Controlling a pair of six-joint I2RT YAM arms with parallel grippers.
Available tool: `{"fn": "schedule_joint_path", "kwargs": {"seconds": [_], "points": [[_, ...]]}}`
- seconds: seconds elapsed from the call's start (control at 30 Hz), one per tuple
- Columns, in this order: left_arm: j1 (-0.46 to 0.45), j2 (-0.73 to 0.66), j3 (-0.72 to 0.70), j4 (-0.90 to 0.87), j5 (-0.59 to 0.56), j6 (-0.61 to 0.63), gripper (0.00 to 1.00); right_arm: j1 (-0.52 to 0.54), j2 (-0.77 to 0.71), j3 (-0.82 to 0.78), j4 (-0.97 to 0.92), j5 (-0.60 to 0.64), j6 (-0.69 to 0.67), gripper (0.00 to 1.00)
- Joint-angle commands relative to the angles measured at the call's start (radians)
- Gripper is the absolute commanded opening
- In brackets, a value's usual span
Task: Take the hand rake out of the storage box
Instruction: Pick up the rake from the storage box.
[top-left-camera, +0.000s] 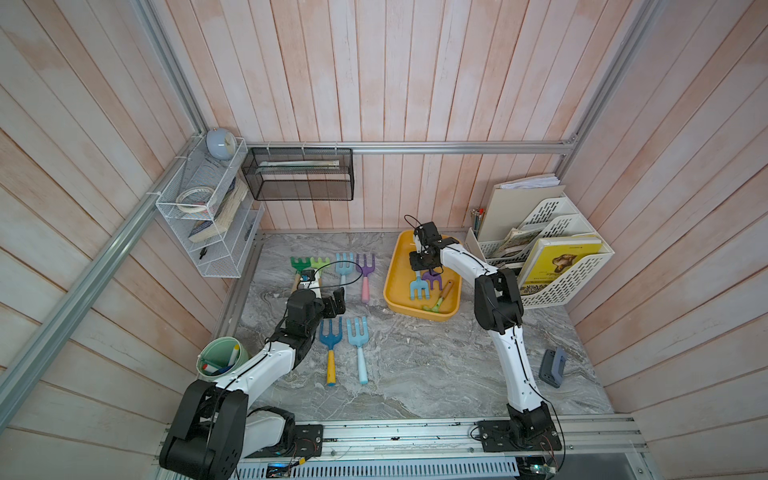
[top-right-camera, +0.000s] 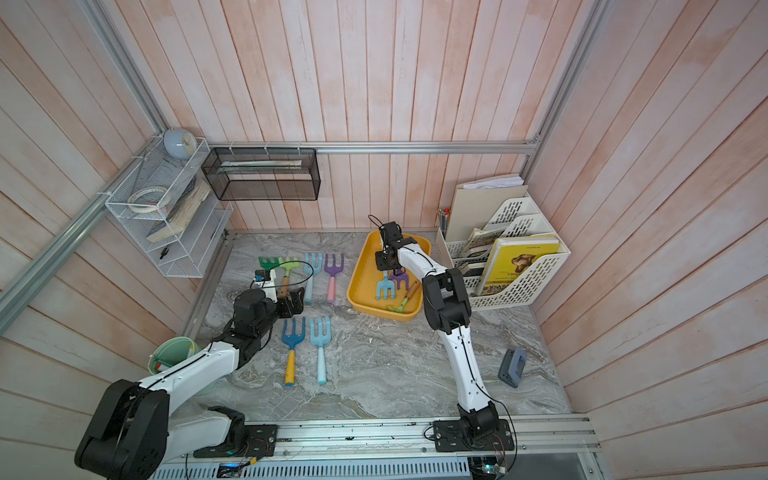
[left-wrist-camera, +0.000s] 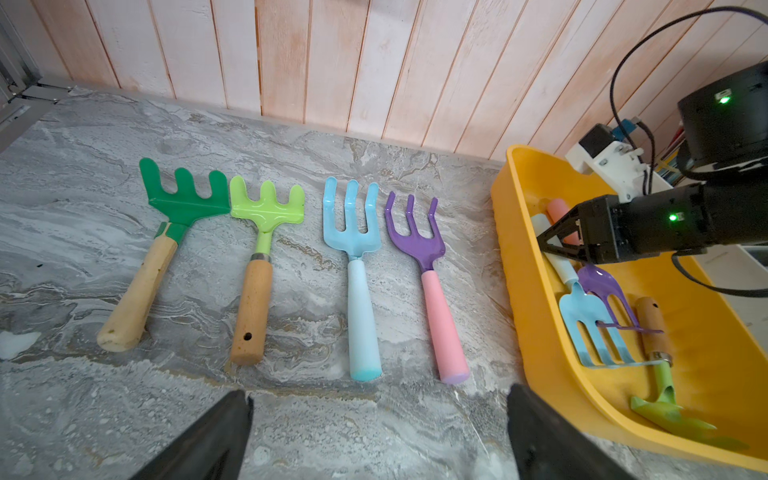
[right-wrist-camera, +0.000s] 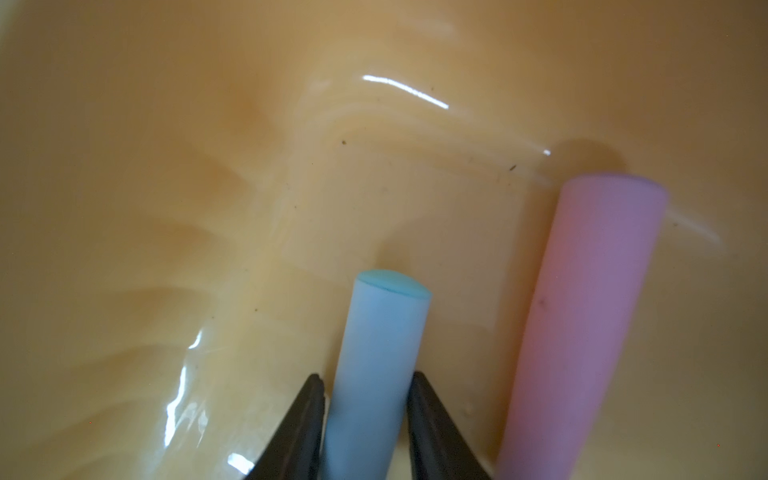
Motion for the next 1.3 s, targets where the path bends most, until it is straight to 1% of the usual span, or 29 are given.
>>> {"fn": "schedule_joint_path", "kwargs": {"seconds": [0.0, 0.23, 0.3, 0.33, 0.37, 0.43, 0.57, 0.67, 0.8, 0.9, 0.97, 1.0, 1.03, 1.1, 1.17, 1.2, 1.27], "points": [[0.006, 0.018, 0.04, -0.006, -0.02, 0.023, 1.0, 0.008, 0.021, 0.032, -0.068, 0.005, 0.001, 0.34], [0.006, 0.004, 0.033, -0.015, -0.037, 0.034, 1.0, 0.037, 0.032, 0.043, -0.116, 0.032, -0.018, 0.27], [0.008, -0.006, 0.029, -0.023, -0.055, 0.036, 1.0, 0.049, 0.025, 0.018, -0.106, 0.038, -0.022, 0.28], [0.008, -0.012, 0.024, -0.02, -0.057, 0.037, 1.0, 0.054, 0.024, 0.009, -0.104, 0.043, -0.02, 0.33], [0.008, -0.02, 0.019, -0.016, -0.056, 0.037, 1.0, 0.055, 0.027, 0.005, -0.108, 0.046, -0.019, 0.36], [0.008, -0.029, 0.012, -0.009, -0.051, 0.036, 1.0, 0.055, 0.031, 0.006, -0.114, 0.051, -0.018, 0.35], [0.008, -0.036, 0.008, -0.009, -0.05, 0.037, 1.0, 0.058, 0.003, 0.008, -0.114, 0.036, -0.027, 0.2], [0.009, -0.043, 0.007, -0.013, -0.051, 0.037, 1.0, 0.063, -0.071, -0.009, -0.101, -0.003, -0.053, 0.15], [0.012, -0.066, -0.004, -0.007, -0.049, 0.034, 1.0, 0.062, -0.212, -0.1, -0.032, -0.077, -0.099, 0.07], [0.015, -0.081, -0.011, -0.003, -0.046, 0.03, 1.0, 0.063, -0.312, -0.139, -0.004, -0.168, -0.165, 0.01], [0.017, -0.091, -0.015, -0.001, -0.04, 0.03, 1.0, 0.085, -0.4, -0.206, 0.042, -0.24, -0.274, 0.0], [0.017, -0.093, -0.017, -0.001, -0.039, 0.029, 1.0, 0.11, -0.445, -0.259, 0.066, -0.257, -0.342, 0.0], [0.017, -0.1, -0.02, -0.001, -0.037, 0.029, 1.0, 0.148, -0.494, -0.313, 0.084, -0.286, -0.445, 0.0], [0.018, -0.111, -0.028, 0.007, -0.037, 0.028, 1.0, 0.223, -0.61, -0.478, 0.14, -0.342, -0.642, 0.0], [0.02, -0.12, -0.037, 0.011, -0.036, 0.026, 1.0, 0.305, -0.739, -0.673, 0.188, -0.427, -0.877, 0.0], [0.02, -0.123, -0.039, 0.013, -0.033, 0.025, 1.0, 0.335, -0.795, -0.735, 0.209, -0.466, -0.965, 0.0], [0.021, -0.126, -0.043, 0.013, -0.026, 0.022, 1.0, 0.379, -0.918, -0.925, 0.252, -0.605, -1.14, 0.0]]}}
